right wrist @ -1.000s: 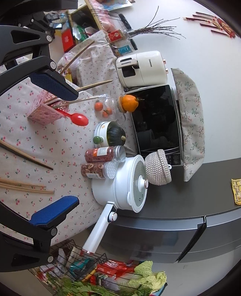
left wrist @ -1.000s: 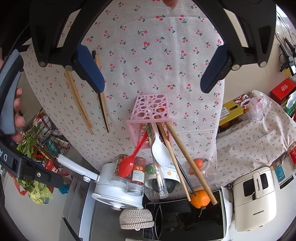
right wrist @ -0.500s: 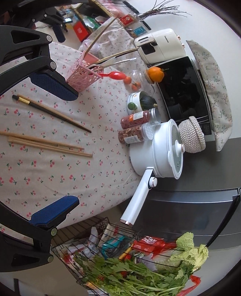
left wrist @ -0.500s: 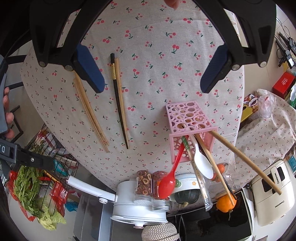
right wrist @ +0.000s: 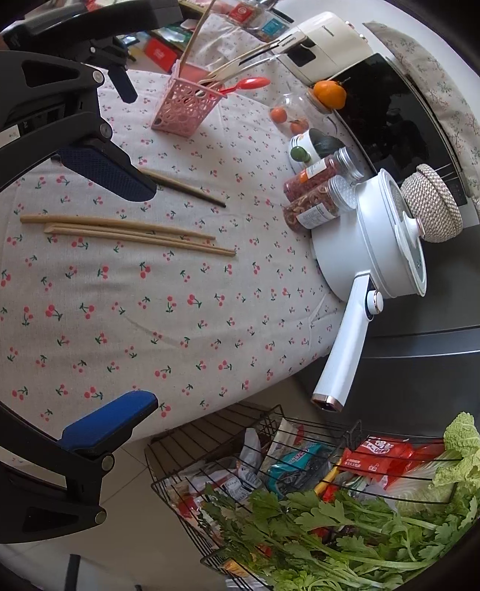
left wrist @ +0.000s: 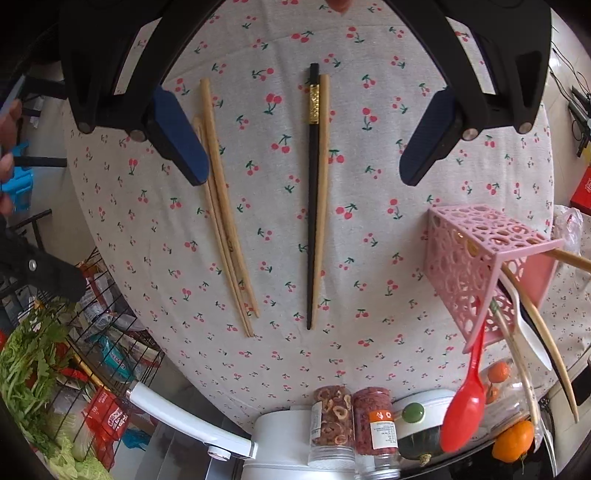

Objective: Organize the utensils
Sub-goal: 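Lower the left gripper onto a wooden chopstick beside the black one and close, then lift the wooden chopstick with the left gripper while the right gripper grasps another wooden chopstick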

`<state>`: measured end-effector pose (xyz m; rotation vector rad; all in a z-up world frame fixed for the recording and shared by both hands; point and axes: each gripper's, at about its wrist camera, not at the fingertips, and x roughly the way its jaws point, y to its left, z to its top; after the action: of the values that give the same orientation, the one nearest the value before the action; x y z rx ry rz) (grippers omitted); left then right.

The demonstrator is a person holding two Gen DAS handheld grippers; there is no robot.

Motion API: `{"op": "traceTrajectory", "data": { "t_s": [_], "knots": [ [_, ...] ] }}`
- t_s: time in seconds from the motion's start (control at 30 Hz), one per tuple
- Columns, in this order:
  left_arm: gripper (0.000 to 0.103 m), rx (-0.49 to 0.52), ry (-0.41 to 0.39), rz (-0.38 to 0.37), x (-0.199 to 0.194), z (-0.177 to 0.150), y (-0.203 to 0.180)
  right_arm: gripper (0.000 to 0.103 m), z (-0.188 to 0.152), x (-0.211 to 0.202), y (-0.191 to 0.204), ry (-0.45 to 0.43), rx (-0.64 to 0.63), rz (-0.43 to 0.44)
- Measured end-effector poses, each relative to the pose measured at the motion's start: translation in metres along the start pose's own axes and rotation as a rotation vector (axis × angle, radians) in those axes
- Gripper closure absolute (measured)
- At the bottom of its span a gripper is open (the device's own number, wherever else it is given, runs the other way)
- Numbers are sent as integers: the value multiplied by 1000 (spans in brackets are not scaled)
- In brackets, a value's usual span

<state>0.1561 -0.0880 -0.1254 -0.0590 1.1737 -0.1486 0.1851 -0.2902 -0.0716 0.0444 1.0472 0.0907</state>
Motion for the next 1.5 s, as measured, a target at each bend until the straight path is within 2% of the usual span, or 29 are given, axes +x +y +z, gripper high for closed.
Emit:
{"op": "traceTrajectory", "data": {
  "t_s": [0.07, 0.17, 0.33, 0.43, 0.63, 0.97, 1.03, 1.07, 1.5],
  "knots": [
    [1, -51, 18, -42, 10, 9, -2, 0, 0, 6, -7, 24, 8, -3],
    [12, -76, 18, -79, 22, 20, -9, 0, 1, 14, -16, 53, 13, -12],
    [50, -75, 25, -117, 41, 31, -22, 0, 1, 23, -30, 80, 18, -31],
    [62, -105, 37, -154, 51, 36, -27, 0, 1, 27, -36, 92, 28, -34],
    [79, -97, 59, -132, 68, 42, -39, 0, 2, 28, -43, 99, 43, -35],
    [81, -43, 63, -75, 75, 44, -49, 0, 3, 32, -39, 109, 36, -33],
    [94, -30, 80, -61, 76, 43, -48, 0, 3, 33, -38, 113, 34, -36],
    [94, -25, 77, -63, 74, 42, -47, 0, 2, 34, -37, 115, 33, -37],
    [95, 55, -52, -109, -4, 8, -2, 0, 0, 51, -13, 157, 14, -31]
  ]
}}
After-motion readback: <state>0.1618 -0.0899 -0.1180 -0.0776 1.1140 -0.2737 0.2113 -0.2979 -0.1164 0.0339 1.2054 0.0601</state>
